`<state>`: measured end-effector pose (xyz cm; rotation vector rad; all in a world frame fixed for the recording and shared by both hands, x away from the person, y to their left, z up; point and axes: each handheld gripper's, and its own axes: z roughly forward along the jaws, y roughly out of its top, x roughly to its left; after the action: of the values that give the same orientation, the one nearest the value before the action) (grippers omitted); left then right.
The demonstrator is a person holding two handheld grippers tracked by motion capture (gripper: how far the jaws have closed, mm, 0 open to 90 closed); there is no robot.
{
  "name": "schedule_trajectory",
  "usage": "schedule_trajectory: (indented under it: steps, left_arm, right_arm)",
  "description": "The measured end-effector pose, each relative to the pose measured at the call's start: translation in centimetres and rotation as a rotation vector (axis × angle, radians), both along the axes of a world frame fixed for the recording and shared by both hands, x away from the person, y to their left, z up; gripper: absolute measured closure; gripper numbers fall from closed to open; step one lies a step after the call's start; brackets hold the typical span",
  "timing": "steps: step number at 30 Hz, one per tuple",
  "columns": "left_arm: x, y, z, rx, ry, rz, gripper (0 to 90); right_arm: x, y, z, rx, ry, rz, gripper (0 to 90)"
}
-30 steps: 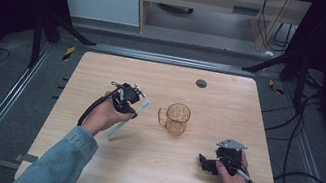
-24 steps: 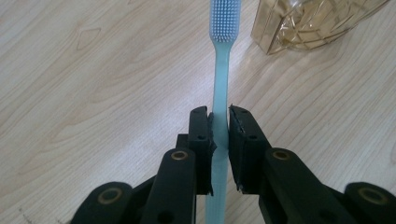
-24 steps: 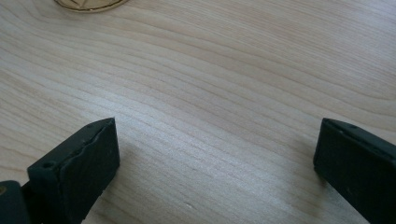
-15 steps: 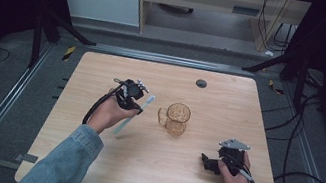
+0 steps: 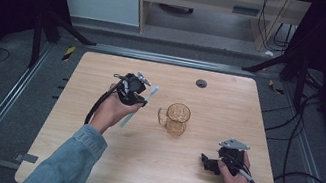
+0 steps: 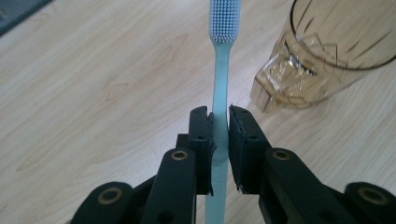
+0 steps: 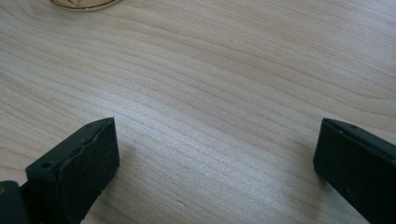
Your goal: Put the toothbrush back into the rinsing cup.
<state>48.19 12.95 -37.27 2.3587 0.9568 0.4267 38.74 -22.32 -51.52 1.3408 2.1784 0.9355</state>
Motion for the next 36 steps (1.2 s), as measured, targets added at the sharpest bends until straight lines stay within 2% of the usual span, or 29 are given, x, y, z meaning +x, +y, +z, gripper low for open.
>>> schedule_trajectory:
  steps: [1, 2, 4, 5, 6, 7, 9, 10, 11, 17, 22, 23, 29, 33, 34, 36]
  left_arm:
    - [0.0, 0.0, 0.0, 0.000, 0.000, 0.000, 79.0]
    - [-0.1, -0.2, 0.4, -0.021, -0.027, 0.012, 79.1]
    - [-0.2, -0.4, 0.8, -0.031, -0.063, 0.023, 79.0]
    - [-0.2, -0.4, 0.8, -0.031, -0.063, 0.023, 79.1]
    - [-0.2, -0.5, 1.0, -0.033, -0.080, 0.030, 79.1]
    - [-0.2, -0.8, 1.2, -0.042, -0.116, 0.043, 79.1]
    - [-0.3, -0.9, 1.3, -0.043, -0.131, 0.047, 79.0]
    - [-0.4, -1.2, 1.5, -0.053, -0.164, 0.057, 79.1]
    - [-0.4, -1.2, 1.5, -0.053, -0.164, 0.057, 79.0]
    - [-0.7, -1.6, 2.1, -0.077, -0.246, 0.067, 79.0]
    - [-0.9, -1.7, 2.3, -0.104, -0.285, 0.075, 79.0]
    - [-1.0, -1.8, 2.4, -0.110, -0.280, 0.080, 79.1]
    - [-1.4, -1.9, 2.6, -0.151, -0.316, 0.090, 79.0]
    - [-1.3, -1.8, 2.9, -0.188, -0.333, 0.101, 79.0]
    - [-1.3, -1.8, 3.0, -0.194, -0.349, 0.099, 79.0]
    - [-1.3, -1.8, 3.1, -0.216, -0.348, 0.110, 79.1]
  right_arm:
    - [0.0, 0.0, 0.0, 0.000, 0.000, 0.002, 0.6]
    - [0.0, 0.0, 0.0, -0.001, 0.000, 0.003, 0.6]
    - [0.0, 0.0, 0.0, -0.001, 0.000, 0.003, 0.6]
    - [0.0, 0.0, 0.0, -0.001, 0.000, 0.003, 0.6]
    - [0.0, 0.0, 0.0, -0.001, 0.000, 0.003, 0.6]
    - [0.0, 0.0, 0.0, -0.001, 0.000, 0.003, 0.6]
    - [0.0, 0.0, 0.0, -0.001, 0.000, 0.003, 0.6]
    - [0.0, 0.0, 0.0, -0.001, 0.000, 0.004, 0.6]
    - [0.0, 0.0, 0.0, -0.001, 0.000, 0.004, 0.6]
    - [0.0, 0.0, 0.0, -0.004, 0.000, 0.012, 0.6]
    - [0.0, 0.0, 0.0, -0.004, 0.000, 0.013, 0.6]
    - [0.0, 0.0, 0.0, -0.004, 0.000, 0.013, 0.6]
    - [0.0, 0.0, 0.0, -0.005, 0.000, 0.014, 0.5]
    - [0.0, 0.0, 0.0, -0.004, 0.001, 0.015, 0.6]
    - [0.0, 0.0, 0.0, -0.004, 0.001, 0.015, 0.5]
    - [0.0, 0.0, 0.0, -0.006, 0.000, 0.015, 0.5]
